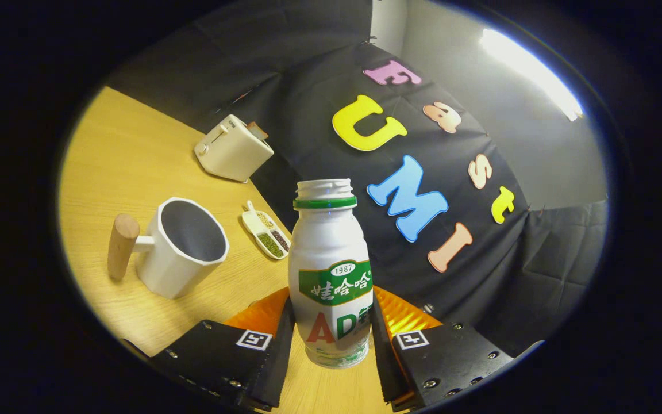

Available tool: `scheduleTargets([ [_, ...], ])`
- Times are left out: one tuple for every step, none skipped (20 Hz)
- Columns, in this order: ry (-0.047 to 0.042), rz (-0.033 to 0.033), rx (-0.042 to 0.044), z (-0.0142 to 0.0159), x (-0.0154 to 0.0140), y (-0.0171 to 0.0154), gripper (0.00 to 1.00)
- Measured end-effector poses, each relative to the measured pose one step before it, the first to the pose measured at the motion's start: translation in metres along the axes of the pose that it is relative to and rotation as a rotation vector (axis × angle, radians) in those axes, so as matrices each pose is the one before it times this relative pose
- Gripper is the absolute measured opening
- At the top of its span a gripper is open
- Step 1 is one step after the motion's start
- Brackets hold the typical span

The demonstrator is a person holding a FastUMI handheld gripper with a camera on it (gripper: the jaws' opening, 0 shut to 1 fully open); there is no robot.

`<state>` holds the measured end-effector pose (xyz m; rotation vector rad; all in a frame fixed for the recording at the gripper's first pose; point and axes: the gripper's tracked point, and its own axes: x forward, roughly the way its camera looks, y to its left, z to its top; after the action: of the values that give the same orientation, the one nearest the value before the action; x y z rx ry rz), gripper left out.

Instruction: Take the bottle from table, then pour the juice into the cup, finally place the bottle on the coaster

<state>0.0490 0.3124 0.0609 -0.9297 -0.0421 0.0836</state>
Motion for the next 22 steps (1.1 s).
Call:
scheduleTargets([
  [0.00627,-0.0069,-0.02593,0.00001,0.00086,0.00099,0.64],
  [0.00768,-0.00919,-0.0293,-0.00021,0.00015,-0.0001,0.64],
  [0.00321,-0.01084,-0.03067,0.0013,0.00256,0.00006,0.64],
  [0.00467,-0.014,-0.03326,-0.00007,0.00035,-0.0008,0.64],
  [0.00126,-0.01204,-0.03444,0.00008,0.00129,0.00015,0.64],
  [-0.00582,-0.01166,-0.02957,0.00142,-0.00032,0.00068,0.64],
  [-0.00286,-0.01231,-0.02912,0.00056,0.00093,-0.00002,0.64],
  [-0.00408,-0.0113,-0.02925,0.00006,-0.00027,0.00039,0.64],
  [-0.00231,-0.01451,-0.0302,-0.00064,-0.00177,-0.00046,0.64],
  [0.00184,-0.01676,-0.0334,-0.00045,-0.0004,-0.0006,0.64],
  [0.00295,-0.01917,-0.03572,-0.0005,0.00059,-0.00077,0.63],
  [0.00106,-0.02044,-0.03725,0.00007,0.00033,-0.00166,0.63],
  [-0.00514,-0.01676,-0.03037,-0.00009,0.00042,-0.00083,0.63],
  [-0.00348,-0.01255,-0.0247,0.00064,-0.00138,0.00029,0.64],
  [-0.00439,-0.00679,-0.01787,0.00065,-0.00005,0.00035,0.63],
  [-0.00486,-0.00509,-0.01222,0.00088,-0.0008,0.00045,0.63],
  [-0.00258,-0.00543,-0.01304,0.00011,-0.0007,-0.00073,0.63],
  [-0.00406,-0.00981,-0.01789,0.00086,-0.0005,-0.00125,0.63],
  [-0.00419,-0.01444,-0.02431,0.00026,0.00027,-0.0007,0.63],
  [-0.00457,-0.01773,-0.02731,0.0006,-0.00084,-0.00124,0.63],
  [-0.00767,-0.01695,-0.02384,0.00084,-0.00044,-0.00088,0.63],
  [-0.00447,-0.01274,-0.0213,0.00142,-0.00127,-0.00054,0.63],
])
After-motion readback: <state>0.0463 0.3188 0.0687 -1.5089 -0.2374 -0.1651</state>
